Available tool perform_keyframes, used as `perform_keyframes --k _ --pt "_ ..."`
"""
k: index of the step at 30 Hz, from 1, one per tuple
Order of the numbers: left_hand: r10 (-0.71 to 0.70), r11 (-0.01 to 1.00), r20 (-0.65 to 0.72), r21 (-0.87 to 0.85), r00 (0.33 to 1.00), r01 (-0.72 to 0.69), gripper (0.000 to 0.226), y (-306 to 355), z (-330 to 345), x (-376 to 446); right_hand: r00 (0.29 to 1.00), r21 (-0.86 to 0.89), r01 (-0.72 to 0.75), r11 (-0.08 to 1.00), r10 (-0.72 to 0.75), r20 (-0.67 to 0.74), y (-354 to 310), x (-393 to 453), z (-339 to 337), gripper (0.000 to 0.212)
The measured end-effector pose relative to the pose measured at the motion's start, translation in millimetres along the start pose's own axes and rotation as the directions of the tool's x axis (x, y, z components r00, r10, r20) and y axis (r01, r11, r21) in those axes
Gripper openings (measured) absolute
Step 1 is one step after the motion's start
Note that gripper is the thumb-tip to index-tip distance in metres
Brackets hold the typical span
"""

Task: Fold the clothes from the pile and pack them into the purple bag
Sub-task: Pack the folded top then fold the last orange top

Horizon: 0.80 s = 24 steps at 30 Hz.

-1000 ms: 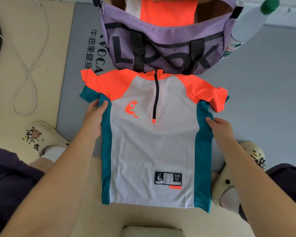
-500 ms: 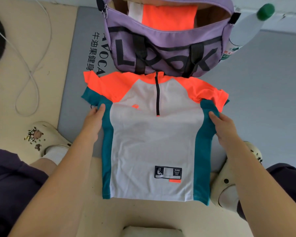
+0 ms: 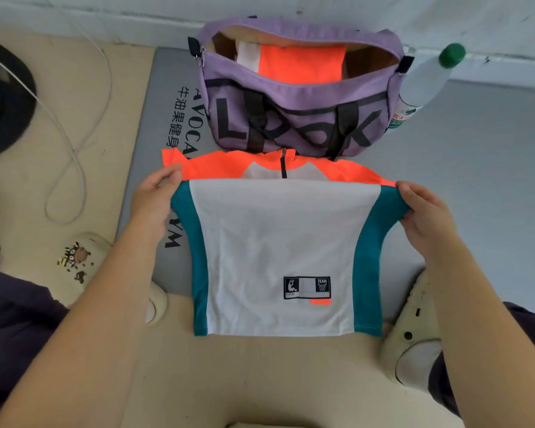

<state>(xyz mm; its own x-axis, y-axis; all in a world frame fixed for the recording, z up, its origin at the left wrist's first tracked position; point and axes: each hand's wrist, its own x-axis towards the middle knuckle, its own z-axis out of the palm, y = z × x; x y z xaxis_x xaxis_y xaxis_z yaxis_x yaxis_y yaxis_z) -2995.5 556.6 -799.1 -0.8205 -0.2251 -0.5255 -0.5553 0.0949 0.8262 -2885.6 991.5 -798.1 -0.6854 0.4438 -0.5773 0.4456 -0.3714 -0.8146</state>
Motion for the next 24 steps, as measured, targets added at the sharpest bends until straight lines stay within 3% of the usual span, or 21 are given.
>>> perform_keyframes --k 3,5,8,9,11,13,15,17,19,20,22,24 --pt "-0.024 0.994 0.183 0.114 0.983 0.003 0.024 3 0 0 0.995 -0.109 -0.012 0.994 0.022 0.096 -5 1 6 0.021" --pt "-0.022 0.971 0.223 0.236 0.975 -0.033 0.031 0 2 2 0.998 -0.34 0.027 0.94 -0.007 0.062 -3 2 11 0.027" --pt "0.081 0.868 0.098 0.482 0.992 -0.119 0.018 -5 5 8 0.983 -0.744 0.136 0.654 -0.185 0.018 -4 8 12 0.02" --pt "0.162 0.785 0.052 0.598 0.985 -0.161 0.014 -5 3 11 0.971 -0.816 0.153 0.558 -0.236 0.021 -5 10 12 0.016" --pt "0.345 0.629 0.023 0.737 0.938 -0.249 0.016 -3 2 17 0.95 -0.863 0.174 0.475 -0.311 0.02 -10 16 9 0.011" --pt "0.404 0.593 0.058 0.744 0.913 -0.309 0.015 3 3 22 0.935 -0.835 0.201 0.513 -0.353 0.008 -15 22 9 0.009" --pt "0.302 0.767 0.071 0.575 0.951 -0.286 0.012 10 7 24 0.956 -0.663 0.207 0.719 -0.293 -0.02 -21 24 13 0.007" --pt "0.125 0.965 0.068 0.223 0.99 -0.137 0.012 17 13 20 0.978 -0.479 0.184 0.858 -0.208 0.002 -26 20 17 0.012" --pt "0.063 0.995 0.037 0.071 0.997 -0.066 0.013 14 14 18 0.988 -0.397 0.143 0.907 -0.157 -0.002 -25 19 20 0.015" --pt "0.067 0.988 0.015 0.14 0.998 -0.068 0.013 11 15 16 0.989 -0.435 0.12 0.892 -0.144 -0.022 -23 19 20 0.015" --pt "0.113 0.909 -0.008 0.405 0.994 -0.1 0.016 -1 9 11 0.985 -0.661 0.081 0.746 -0.16 -0.06 -16 19 14 0.01" --pt "0.085 0.861 0.03 0.501 0.996 -0.089 0.017 -11 -2 9 0.988 -0.75 0.012 0.662 -0.124 -0.094 -10 18 3 0.01"
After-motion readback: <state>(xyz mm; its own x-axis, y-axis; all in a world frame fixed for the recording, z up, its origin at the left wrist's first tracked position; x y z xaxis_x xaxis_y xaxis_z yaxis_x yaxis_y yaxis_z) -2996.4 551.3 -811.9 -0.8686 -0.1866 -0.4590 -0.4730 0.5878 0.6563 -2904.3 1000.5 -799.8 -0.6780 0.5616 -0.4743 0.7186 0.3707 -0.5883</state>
